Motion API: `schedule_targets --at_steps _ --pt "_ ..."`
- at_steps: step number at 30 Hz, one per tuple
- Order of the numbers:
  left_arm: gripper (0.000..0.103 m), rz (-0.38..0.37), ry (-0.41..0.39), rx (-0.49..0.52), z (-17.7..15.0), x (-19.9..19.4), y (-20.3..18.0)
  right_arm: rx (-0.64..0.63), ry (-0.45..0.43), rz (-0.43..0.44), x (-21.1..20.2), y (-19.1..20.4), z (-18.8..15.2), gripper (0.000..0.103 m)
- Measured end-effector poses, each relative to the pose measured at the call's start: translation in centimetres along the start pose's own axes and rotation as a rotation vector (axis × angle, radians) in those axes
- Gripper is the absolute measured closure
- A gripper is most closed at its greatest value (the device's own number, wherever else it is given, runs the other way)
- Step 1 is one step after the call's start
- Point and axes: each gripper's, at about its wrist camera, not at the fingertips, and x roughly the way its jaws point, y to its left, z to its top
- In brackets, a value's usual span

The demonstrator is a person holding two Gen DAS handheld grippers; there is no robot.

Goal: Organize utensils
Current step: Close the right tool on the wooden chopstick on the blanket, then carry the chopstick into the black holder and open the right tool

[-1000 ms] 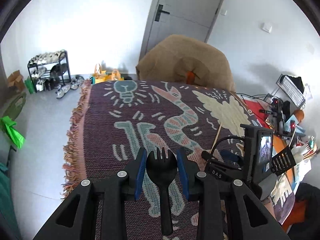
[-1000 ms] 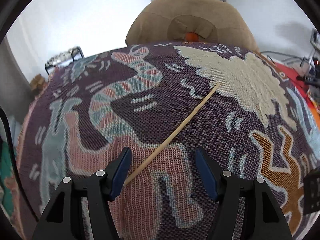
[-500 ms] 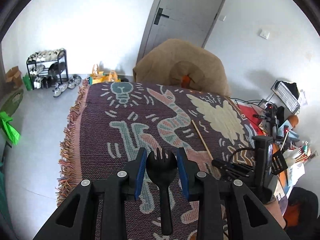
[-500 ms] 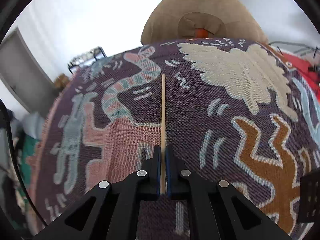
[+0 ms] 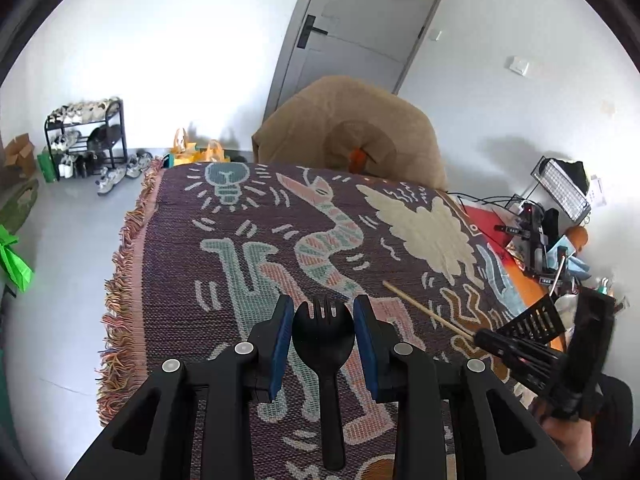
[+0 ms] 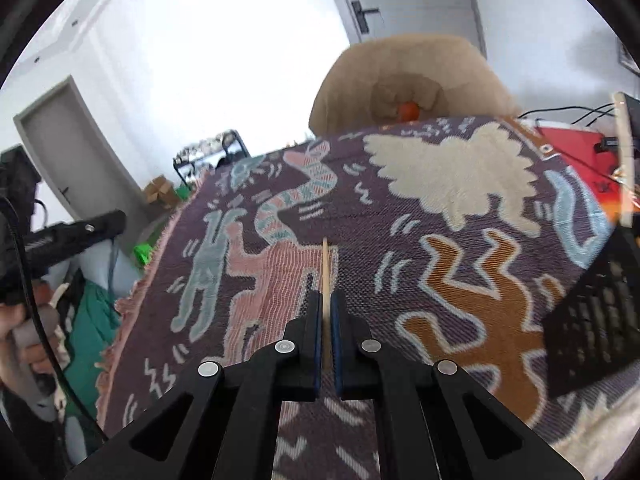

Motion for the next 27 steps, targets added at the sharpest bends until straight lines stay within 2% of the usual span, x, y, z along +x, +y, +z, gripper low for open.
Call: schedule_targets --at_steps 5,18,27 --pt "0.071 -0.014 -0.003 0.012 -0.2 -0.1 -1.2 0.02 -0.114 0.01 -4.4 -0.8 -0.4 0.098" --pt "0.071 -0.083 -0.018 0.052 -0.4 -1.0 -5.7 0.036 -0.301 -0.001 -12.9 -2.5 0.1 0.098" --pt "0.071 -0.141 -0.052 0.092 0.6 -1.8 -9.8 -0.053 -0.397 -0.119 -19.4 -2.6 4.2 0.098"
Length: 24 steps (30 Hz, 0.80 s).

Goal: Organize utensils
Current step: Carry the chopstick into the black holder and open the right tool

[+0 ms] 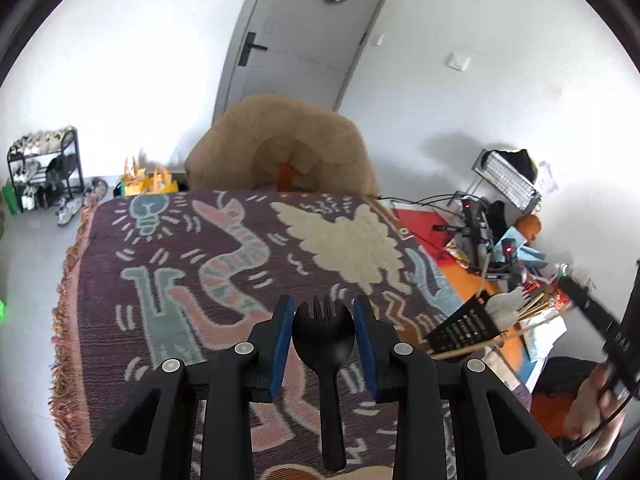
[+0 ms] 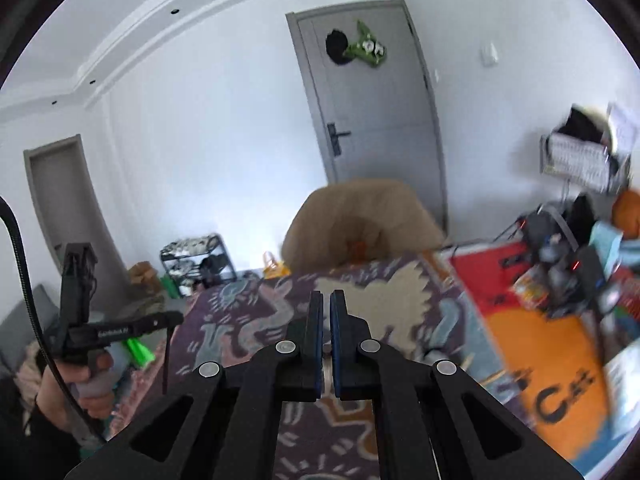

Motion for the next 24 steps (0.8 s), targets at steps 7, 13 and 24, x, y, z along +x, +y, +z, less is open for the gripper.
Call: schedule_targets --at_steps 7,13,24 --pt "0.071 -0.037 -0.011 0.046 1.1 0.4 -3.0 -0.093 -0.024 -0.086 -2.4 0.0 3.9 0.098" --pt "0.071 -0.063 -0.013 0.078 1.5 1.2 -4.9 -0.174 0.03 -0.173 -1.4 0.0 5.1 0.098" --pt "0.071 -0.058 0.003 0.082 1.4 2.2 -5.3 -0.236 0.206 -0.196 4.5 -0.5 3.5 0.098"
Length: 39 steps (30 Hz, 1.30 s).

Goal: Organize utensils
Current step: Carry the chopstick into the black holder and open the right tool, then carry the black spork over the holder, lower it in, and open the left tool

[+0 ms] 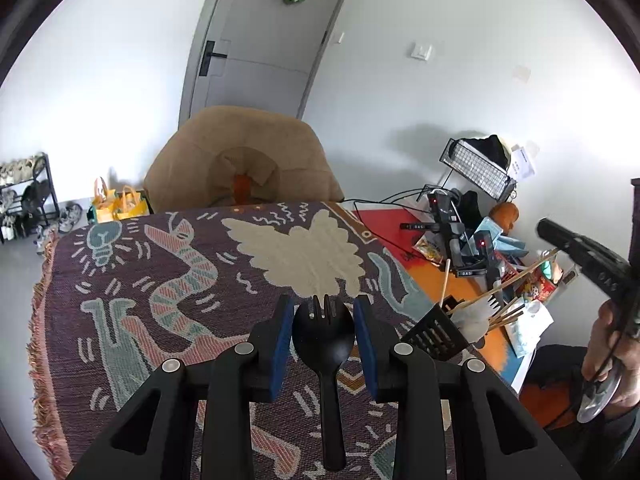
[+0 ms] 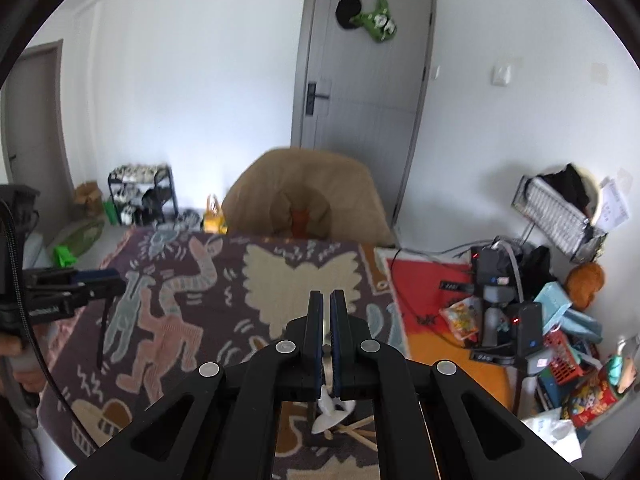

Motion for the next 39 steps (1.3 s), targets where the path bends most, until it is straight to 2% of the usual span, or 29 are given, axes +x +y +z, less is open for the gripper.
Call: schedule_targets --at_steps 3,4,6,8,14,18,23,27,29,33,39 --pt "0.071 -0.001 0.004 -0.004 0.0 0.2 0.1 0.017 0.041 0.005 1.4 -0.2 -0.2 0.098" --pt "0.071 -0.004 0.004 -0.006 0.0 0.3 0.1 0.033 0.042 0.012 1.6 -0.5 -0.3 0.094" --pt "0.071 -0.012 0.004 -0.011 0.1 0.4 0.0 0.093 0.029 0.029 1.3 -1.6 -0.5 0.053" --pt "0.071 -0.019 0.004 -0.008 0.3 0.7 -0.3 0.128 -0.013 0.023 0.4 -2.5 -0.6 0.042" --pt "0.071 -0.056 -0.014 0.022 1.1 1.2 -2.3 0.206 -0.117 0.004 -4.5 -5.3 -2.1 0.041" --pt "0.071 -0.092 -0.039 0.046 1.8 1.6 -4.3 0.268 -0.187 -0.025 -8.0 -7.3 -4.9 0.034" --pt "0.071 -0.142 -0.087 0.104 2.7 2.5 -7.6 0.323 -0.223 -0.055 -10.0 -9.4 -8.8 0.034" --pt "0.071 -0.185 -0.121 0.156 3.0 3.6 -9.9 0.395 -0.223 -0.08 -10.0 -11.6 -12.4 0.032" --pt "0.071 -0.204 -0.143 0.187 3.1 4.1 -11.1 0.432 -0.207 -0.087 -9.5 -12.6 -14.1 0.027" --pt "0.071 -0.27 -0.181 0.232 3.4 5.5 -12.9 0.517 -0.172 -0.121 -8.2 -14.4 -17.2 0.027" --pt "0.071 -0.356 -0.231 0.275 3.2 7.7 -14.5 0.578 -0.131 -0.149 -7.3 -16.0 -20.2 0.027"
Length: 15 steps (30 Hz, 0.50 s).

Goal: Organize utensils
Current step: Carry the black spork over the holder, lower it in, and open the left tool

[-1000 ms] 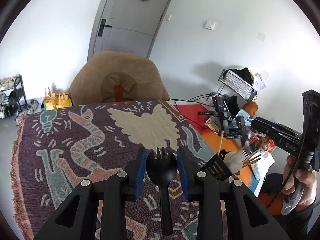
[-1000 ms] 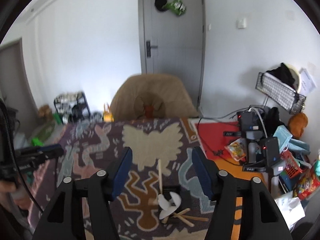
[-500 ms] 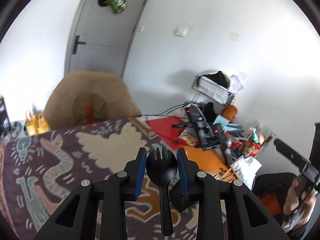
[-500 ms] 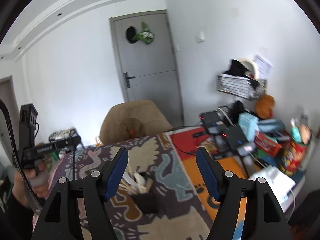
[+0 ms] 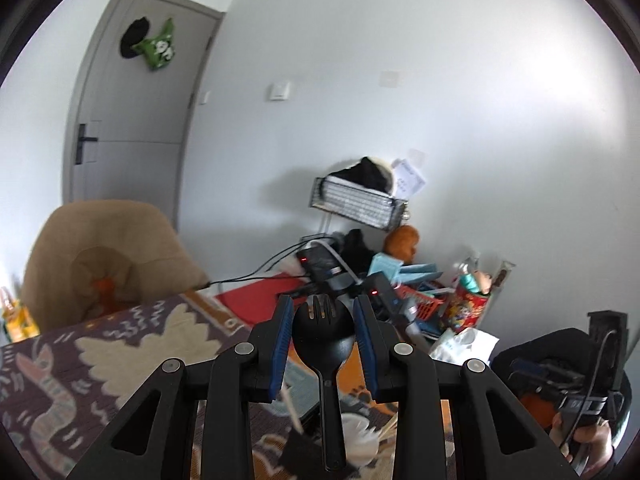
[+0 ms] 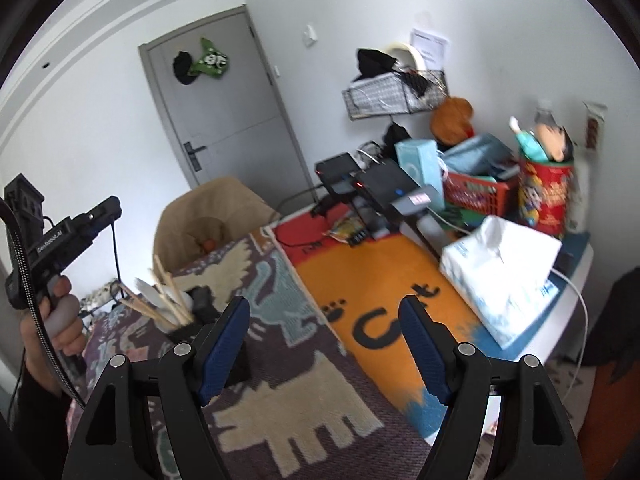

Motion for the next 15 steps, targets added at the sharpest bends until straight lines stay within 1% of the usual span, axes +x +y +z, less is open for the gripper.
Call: schedule_targets --at_steps 8,15 --pt "0.071 -0.08 -0.016 -0.019 -1.6 3.3 0.7 0.027 0.025 -0.065 0.5 -1.9 -1.4 0.027" --pt "0.071 -0.118 -0.027 -0.024 -2.9 4.6 1.2 0.049 0.038 -0.096 0.8 -2.9 -2.1 0.027"
